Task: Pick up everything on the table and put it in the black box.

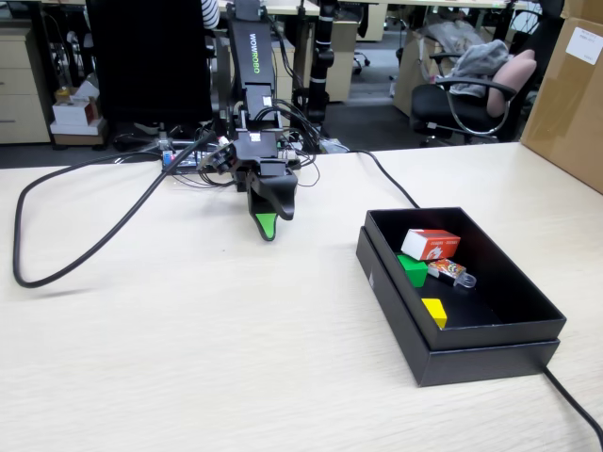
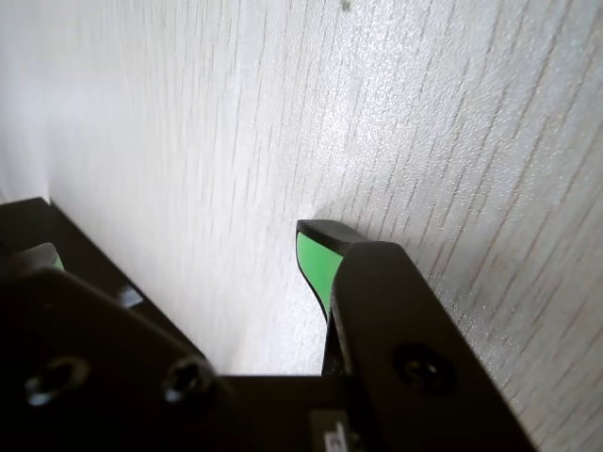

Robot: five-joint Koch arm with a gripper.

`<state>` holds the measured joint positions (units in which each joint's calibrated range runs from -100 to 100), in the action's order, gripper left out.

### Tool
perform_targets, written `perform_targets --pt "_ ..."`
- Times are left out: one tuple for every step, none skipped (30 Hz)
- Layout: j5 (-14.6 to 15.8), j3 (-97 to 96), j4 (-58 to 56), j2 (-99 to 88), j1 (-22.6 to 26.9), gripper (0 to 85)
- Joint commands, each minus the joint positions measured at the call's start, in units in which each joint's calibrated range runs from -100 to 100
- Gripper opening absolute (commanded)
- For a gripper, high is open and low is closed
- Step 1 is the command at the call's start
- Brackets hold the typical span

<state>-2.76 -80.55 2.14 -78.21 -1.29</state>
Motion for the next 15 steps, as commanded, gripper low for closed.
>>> perform_targets --pt "0.0 0.5 5.9 -1.8 0.4 48.4" --pt "0.0 0.1 6.4 -1.8 0.6 48.4" --pt "0.0 0.0 6.6 -1.7 0.6 48.4" --pt "-0.1 -0.1 6.6 -1.6 0.6 48.4" --pt "-0.1 -0.1 6.6 -1.4 0.6 48.4" --pt "-0.1 -0.4 6.6 -1.2 0.7 48.4" --pt "-0.1 -0.7 6.6 -1.0 0.8 48.4" --pt "0.0 -1.1 6.6 -0.1 1.0 48.5" --pt "0.0 -1.2 6.6 0.4 1.1 48.5" --pt "0.0 -1.3 6.6 0.5 1.2 48.5" --pt "0.0 -1.3 6.6 0.7 1.2 48.5" --pt "0.1 -1.3 6.7 0.9 1.3 48.5" --pt "0.2 -1.3 6.7 1.2 1.3 48.5" --pt "1.0 -1.3 6.7 2.0 1.6 48.5" --pt "1.4 -1.4 6.7 2.2 1.7 48.8"
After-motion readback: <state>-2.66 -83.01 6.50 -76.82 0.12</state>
